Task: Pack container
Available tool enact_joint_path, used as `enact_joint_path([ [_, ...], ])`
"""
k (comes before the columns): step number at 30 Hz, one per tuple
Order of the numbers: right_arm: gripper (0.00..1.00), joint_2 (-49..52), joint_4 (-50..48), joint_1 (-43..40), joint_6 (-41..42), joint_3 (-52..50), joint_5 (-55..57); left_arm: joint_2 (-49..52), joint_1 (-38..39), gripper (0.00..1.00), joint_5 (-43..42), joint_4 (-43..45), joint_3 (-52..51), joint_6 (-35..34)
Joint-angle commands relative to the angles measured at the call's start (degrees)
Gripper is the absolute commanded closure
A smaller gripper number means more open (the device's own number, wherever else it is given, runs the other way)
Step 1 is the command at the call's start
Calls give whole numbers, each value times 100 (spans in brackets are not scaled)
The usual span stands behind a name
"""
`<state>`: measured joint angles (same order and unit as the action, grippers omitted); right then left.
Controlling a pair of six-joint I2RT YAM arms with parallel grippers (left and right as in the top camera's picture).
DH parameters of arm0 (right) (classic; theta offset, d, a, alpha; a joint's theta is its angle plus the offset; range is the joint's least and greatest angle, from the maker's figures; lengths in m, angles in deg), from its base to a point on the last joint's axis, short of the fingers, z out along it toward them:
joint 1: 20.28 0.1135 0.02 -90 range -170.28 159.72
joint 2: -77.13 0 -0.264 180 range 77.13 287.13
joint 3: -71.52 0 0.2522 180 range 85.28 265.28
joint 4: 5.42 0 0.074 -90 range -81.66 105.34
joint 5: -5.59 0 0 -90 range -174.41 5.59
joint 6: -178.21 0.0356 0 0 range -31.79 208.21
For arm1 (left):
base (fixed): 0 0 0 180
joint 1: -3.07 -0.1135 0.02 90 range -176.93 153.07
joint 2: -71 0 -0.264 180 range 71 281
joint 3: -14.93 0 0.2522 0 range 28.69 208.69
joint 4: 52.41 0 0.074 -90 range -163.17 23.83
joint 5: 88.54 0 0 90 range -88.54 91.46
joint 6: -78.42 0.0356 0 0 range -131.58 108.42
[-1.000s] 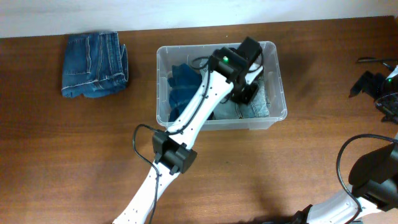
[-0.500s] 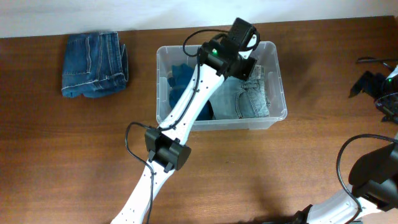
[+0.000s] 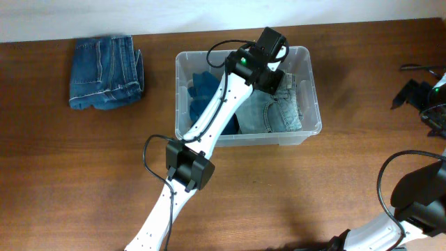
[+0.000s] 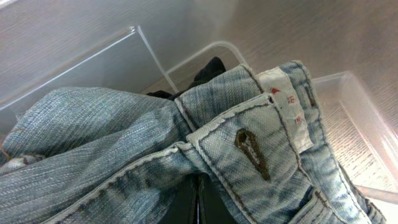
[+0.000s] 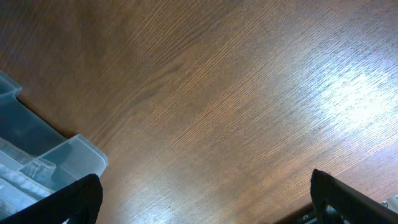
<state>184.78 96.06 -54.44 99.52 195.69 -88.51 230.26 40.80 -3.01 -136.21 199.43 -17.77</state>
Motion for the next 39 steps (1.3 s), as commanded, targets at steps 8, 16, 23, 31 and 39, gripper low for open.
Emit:
enact_joint_path([
  [8,2,-24,-15,0,-37,-4,28,-15,-79,87,48,-223,-101,234],
  [16,1,-24,-15,0,-37,-4,28,-1550,-216,50,802,-446,-66,741],
  [23,2,-24,-15,0,-37,-4,28,-2444,-920,18,2872,-876,-66,756],
  [31,1,-24,-15,0,-37,-4,28,-2514,-3147,1,2758,-1045,-125,236],
  [39,2,-24,-15,0,-37,-4,28,-2500,-4706,99,887,168,-1110,234],
])
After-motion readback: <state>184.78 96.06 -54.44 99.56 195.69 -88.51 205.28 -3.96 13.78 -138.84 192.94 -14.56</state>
